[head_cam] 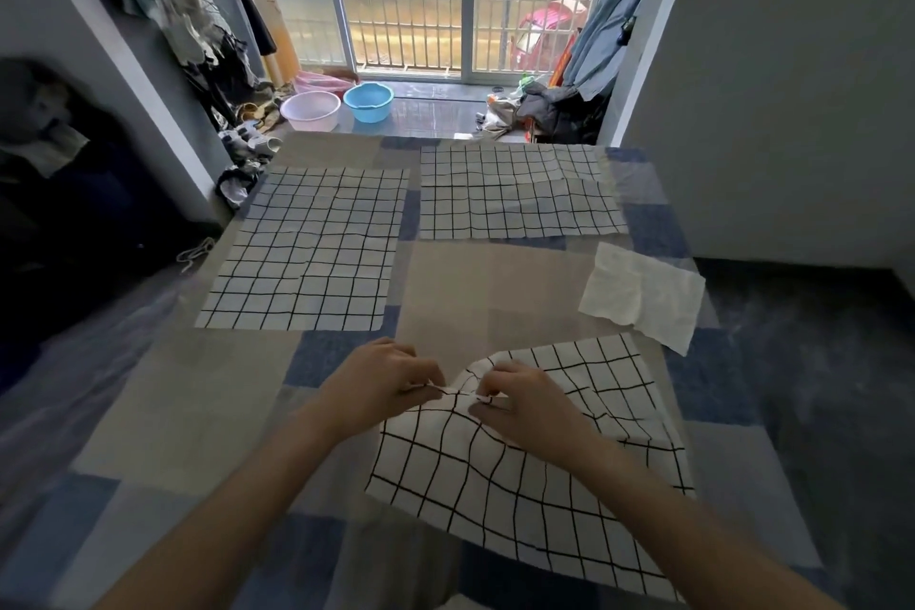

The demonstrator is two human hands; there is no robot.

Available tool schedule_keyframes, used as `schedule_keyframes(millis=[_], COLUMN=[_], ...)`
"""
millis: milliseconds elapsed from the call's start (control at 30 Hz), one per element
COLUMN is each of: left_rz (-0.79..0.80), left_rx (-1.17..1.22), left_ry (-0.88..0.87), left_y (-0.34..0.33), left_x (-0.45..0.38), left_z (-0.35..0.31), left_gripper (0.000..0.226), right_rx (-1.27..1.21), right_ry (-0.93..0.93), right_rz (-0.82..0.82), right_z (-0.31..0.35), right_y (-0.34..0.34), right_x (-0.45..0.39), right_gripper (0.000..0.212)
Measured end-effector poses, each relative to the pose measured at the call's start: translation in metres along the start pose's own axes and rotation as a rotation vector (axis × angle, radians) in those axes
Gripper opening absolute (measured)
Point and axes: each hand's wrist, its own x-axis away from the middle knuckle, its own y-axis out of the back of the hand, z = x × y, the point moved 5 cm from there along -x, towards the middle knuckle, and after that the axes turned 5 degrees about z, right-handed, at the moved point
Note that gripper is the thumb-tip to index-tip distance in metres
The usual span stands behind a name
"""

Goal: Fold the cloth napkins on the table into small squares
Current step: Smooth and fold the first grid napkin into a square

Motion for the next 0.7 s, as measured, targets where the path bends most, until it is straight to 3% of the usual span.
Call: schedule_keyframes(millis=[67, 200, 333, 433, 567, 700], left_rz=[-0.007, -0.08, -0.246, -0.333, -0.293, -0.313], left_rx=[0.043, 0.233, 0.626, 0.787, 0.906, 0.854], left_ry=[0.019, 0.085, 0.333, 0.425, 0.439, 0.354], left_y=[0.01, 0.036, 0.06, 0.072, 0.077, 0.091], left_x=[-0.002, -0.008, -0.013, -0.019, -0.024, -0.029], left_z=[-0.001, 0.001, 0.007, 0.011, 0.017, 0.012], left_gripper=[0.026, 0.003, 0.013, 0.014, 0.002, 0.01], right_rx=[-0.092, -0.248, -0.32, -0.352, -0.325, -0.269], right_ry=[0.014, -0.01, -0.031, -0.049, -0.052, -0.042], right_rz=[0.051, -0.002, -0.069, -0.119, -0.143, -0.212], right_z=[0.011, 0.016, 0.023, 0.025, 0.024, 0.025], right_y=[0.007, 0.024, 0.047, 0.066, 0.084, 0.095], right_x=[-0.004, -0.014, -0.027, -0.035, -0.038, -0.038], right_gripper=[0.017, 0.021, 0.02, 0.018, 0.02, 0.023])
